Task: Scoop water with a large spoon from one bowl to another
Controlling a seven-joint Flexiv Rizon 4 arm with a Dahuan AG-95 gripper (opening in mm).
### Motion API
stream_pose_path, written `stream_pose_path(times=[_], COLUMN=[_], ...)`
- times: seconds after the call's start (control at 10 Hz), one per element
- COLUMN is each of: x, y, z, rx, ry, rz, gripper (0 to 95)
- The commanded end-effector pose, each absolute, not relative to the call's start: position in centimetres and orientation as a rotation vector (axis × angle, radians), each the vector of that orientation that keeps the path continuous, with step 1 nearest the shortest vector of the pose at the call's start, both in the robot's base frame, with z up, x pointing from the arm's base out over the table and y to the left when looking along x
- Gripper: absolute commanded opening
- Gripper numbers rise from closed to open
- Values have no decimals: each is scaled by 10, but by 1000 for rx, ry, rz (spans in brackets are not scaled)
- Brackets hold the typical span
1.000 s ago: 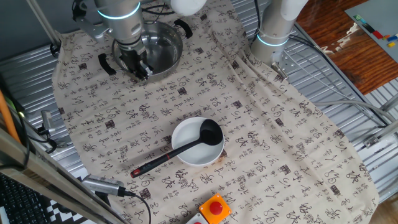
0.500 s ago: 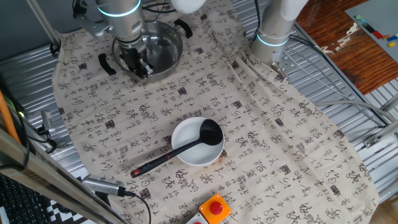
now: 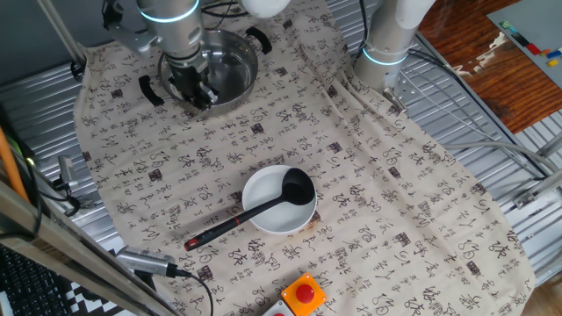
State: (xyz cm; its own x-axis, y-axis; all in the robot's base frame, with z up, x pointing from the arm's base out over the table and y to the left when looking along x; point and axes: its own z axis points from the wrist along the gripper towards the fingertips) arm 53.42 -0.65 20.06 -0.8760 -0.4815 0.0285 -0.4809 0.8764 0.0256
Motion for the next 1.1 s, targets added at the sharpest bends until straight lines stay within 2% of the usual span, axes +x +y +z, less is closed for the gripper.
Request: stream_pose_path(times=[0.1,0.7,1.1], x=[537,536,533], y=[2,86,98], z=[199,178,176], rx=[746,548,594], ry=[-3019,-3052,-3034], rz=[-47,-44,-24], gripper=[0,0,0])
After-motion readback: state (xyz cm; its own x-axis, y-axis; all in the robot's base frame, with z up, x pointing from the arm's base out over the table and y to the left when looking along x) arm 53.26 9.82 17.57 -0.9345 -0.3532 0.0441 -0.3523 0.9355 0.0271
